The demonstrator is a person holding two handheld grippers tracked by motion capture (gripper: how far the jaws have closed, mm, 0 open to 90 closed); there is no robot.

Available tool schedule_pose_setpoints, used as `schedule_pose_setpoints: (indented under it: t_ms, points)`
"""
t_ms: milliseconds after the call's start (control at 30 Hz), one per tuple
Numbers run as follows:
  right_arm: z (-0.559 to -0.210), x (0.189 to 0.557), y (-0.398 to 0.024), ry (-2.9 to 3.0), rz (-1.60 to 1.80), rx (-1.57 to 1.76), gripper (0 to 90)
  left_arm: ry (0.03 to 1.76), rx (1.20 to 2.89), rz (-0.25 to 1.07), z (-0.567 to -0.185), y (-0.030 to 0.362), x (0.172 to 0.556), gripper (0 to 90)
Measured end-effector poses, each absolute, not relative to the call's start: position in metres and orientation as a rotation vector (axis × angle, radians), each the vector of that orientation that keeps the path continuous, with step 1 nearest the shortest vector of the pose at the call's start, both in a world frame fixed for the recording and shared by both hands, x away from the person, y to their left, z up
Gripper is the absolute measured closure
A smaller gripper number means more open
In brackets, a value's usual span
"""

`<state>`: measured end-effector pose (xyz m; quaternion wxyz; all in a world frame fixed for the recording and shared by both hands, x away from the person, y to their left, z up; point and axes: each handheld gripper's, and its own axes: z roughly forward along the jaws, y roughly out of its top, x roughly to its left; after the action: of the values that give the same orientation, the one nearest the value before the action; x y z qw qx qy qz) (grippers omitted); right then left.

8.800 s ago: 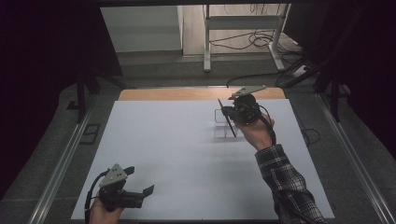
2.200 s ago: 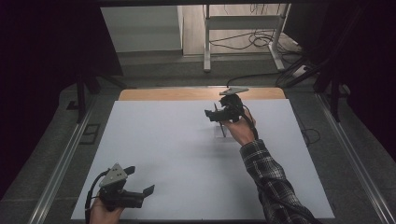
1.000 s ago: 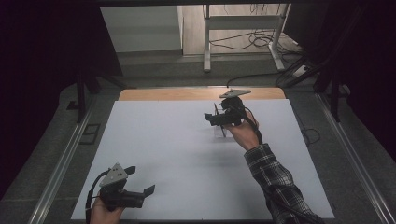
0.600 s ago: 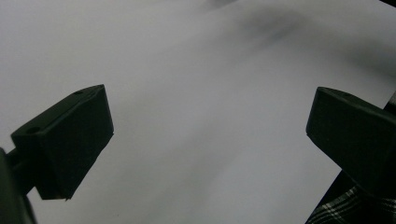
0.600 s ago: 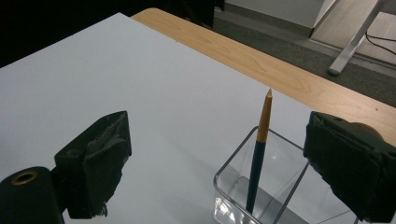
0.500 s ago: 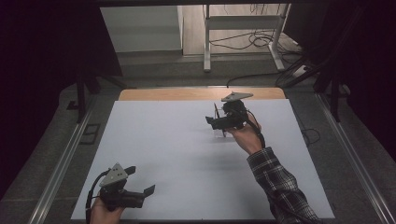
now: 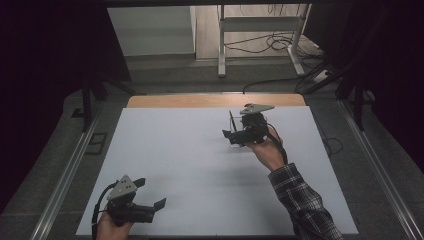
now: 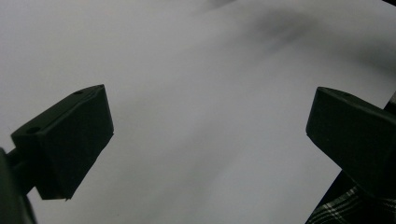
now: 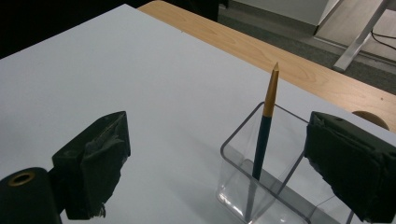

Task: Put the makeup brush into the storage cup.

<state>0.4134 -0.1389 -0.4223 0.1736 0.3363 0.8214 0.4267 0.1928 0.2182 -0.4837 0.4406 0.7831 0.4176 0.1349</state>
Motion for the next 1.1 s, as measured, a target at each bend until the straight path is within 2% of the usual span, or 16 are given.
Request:
schedule_pose_setpoints:
  t_ms: [1100]
  points:
    - [-0.434, 0.397, -0.157, 2.349, 1.203, 0.943, 4.7, 1.031, 1.952, 0.339, -0.484, 0.217, 0.192, 1.1]
